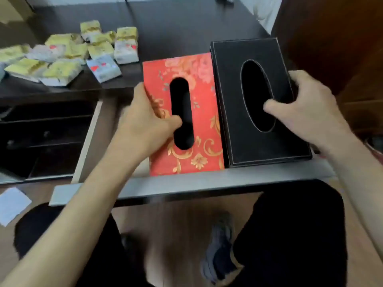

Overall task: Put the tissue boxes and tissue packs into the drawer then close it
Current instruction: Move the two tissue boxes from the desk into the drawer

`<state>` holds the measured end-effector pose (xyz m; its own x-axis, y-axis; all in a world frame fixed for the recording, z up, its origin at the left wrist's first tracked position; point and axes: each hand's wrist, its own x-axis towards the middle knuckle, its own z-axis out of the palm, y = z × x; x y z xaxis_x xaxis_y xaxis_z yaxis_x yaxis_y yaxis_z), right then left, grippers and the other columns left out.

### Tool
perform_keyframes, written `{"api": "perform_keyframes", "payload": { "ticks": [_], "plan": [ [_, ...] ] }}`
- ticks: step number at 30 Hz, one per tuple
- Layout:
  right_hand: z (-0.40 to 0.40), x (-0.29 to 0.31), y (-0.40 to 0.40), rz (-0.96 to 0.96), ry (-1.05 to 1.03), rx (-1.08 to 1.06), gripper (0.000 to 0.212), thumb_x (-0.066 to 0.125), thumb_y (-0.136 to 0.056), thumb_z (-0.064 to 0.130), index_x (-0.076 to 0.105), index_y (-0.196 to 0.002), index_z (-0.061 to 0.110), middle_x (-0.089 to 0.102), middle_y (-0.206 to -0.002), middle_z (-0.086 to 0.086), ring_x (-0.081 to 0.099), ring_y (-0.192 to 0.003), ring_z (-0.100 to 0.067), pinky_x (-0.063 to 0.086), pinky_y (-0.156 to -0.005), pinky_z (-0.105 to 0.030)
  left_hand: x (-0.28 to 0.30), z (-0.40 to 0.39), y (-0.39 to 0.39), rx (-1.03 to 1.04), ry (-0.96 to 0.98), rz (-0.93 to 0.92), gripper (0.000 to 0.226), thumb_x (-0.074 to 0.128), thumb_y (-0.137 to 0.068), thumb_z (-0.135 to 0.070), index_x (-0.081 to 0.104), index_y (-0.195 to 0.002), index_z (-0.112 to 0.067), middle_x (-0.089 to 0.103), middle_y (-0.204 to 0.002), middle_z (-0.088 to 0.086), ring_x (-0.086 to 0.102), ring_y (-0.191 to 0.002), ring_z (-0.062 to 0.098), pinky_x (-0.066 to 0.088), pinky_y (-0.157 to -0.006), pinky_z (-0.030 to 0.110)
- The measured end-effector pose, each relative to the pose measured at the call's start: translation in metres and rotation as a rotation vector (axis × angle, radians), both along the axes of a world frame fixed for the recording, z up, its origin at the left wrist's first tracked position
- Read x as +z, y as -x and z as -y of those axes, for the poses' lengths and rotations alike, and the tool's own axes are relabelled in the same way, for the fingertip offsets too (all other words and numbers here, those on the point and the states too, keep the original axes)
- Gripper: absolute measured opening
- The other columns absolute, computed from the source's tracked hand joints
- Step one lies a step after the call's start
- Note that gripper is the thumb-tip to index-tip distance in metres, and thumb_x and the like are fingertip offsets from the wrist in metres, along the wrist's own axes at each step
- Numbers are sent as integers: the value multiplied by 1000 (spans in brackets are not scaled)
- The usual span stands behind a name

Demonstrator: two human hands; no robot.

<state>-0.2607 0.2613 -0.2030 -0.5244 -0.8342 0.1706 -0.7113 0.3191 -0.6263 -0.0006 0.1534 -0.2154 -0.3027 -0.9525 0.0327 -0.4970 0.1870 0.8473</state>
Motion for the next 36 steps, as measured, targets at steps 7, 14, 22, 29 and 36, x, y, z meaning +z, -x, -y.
{"api": "perform_keyframes", "payload": {
  "ticks": [7, 14, 22, 29, 36],
  "plan": [
    [-30, -3, -2, -78, -114, 65, 44, 69, -72, 57, 56, -109, 37, 65, -95, 20, 64, -84, -14, 47, -66, -32, -3, -29, -8, -15, -65, 144, 52, 72, -62, -33, 45, -105, -24, 66, -84, -2, 64, -71, 8, 51, -64, 32],
    [-28, -23, -2, -358, -399, 88, 61, 55, -74, 67, 48, -114, 22, 62, -85, 5, 59, -72, -23, 48, -63, -39, -15, -33, -9, -143, -140, 354, 52, 72, -68, -33, 43, -109, -20, 65, -86, 5, 65, -79, 25, 55, -68, 40],
    [-19, -36, 2, -755, -498, 202, 54, 42, -74, 71, 51, -94, 23, 60, -98, 6, 51, -101, -19, 32, -57, -34, -14, -6, -16, -341, -206, 416, 75, 74, -79, -48, 29, -135, -27, 60, -118, 1, 73, -84, 27, 61, -70, 47],
    [33, -18, 19, -734, -467, 416, 91, 53, -81, 73, 36, -154, 23, 42, -154, 3, 35, -142, -19, 46, -99, -36, -17, 50, 7, -533, 24, 580, 88, 79, -71, -53, 39, -146, -29, 50, -142, -8, 52, -126, 12, 42, -103, 27],
    [56, -37, 33, -690, -526, 486, 96, 74, -75, 50, 30, -156, 23, 46, -152, 3, 44, -139, -21, 47, -104, -39, -26, 56, 36, -616, 289, 579, 33, 74, -70, -44, 69, -101, -35, 70, -77, -13, 64, -75, 4, 53, -73, 35]
  ]
}}
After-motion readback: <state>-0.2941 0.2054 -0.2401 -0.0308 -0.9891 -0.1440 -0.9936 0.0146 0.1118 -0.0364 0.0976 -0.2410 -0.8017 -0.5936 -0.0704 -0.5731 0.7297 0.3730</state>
